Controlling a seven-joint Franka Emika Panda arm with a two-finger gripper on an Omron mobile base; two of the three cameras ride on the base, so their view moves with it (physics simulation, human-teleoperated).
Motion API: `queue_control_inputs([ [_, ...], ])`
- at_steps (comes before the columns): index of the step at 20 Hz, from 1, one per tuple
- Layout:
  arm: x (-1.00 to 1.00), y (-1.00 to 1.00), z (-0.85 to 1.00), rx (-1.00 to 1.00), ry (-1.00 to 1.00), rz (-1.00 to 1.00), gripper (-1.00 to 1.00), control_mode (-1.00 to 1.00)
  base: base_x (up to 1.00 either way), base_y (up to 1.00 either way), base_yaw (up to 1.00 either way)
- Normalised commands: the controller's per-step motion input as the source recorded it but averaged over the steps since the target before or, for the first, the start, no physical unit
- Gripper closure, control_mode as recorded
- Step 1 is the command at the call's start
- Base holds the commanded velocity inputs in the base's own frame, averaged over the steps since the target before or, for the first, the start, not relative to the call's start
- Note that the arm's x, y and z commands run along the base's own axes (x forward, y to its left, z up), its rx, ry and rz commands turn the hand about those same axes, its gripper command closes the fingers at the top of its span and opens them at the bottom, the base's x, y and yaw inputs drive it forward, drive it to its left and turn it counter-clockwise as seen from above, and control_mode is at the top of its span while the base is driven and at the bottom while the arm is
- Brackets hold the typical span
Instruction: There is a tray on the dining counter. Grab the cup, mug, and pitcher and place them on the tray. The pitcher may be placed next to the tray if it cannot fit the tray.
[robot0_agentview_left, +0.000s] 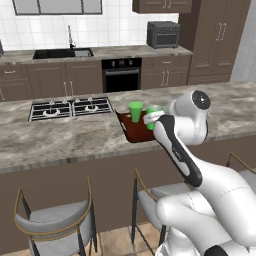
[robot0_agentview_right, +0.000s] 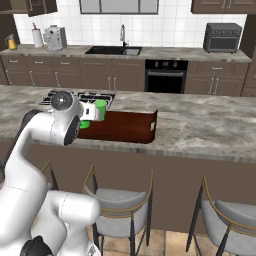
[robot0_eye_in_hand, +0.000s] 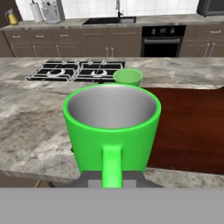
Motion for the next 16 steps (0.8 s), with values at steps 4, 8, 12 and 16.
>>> queue_control_inputs([
  [4,0.34,0.00,-0.31,0.00,0.02,0.02,1.00,-1.00,0.00,0.00,0.00],
  [8,0.28,0.00,-0.26,0.00,0.02,0.02,1.00,-1.00,0.00,0.00,0.00],
  [12,0.34,0.00,-0.18,0.00,0.00,0.00,1.00,-1.00,0.00,0.00,0.00],
  [16,0.36,0.01,-0.19,0.00,0.00,0.00,1.00,-1.00,0.00,0.00,0.00],
])
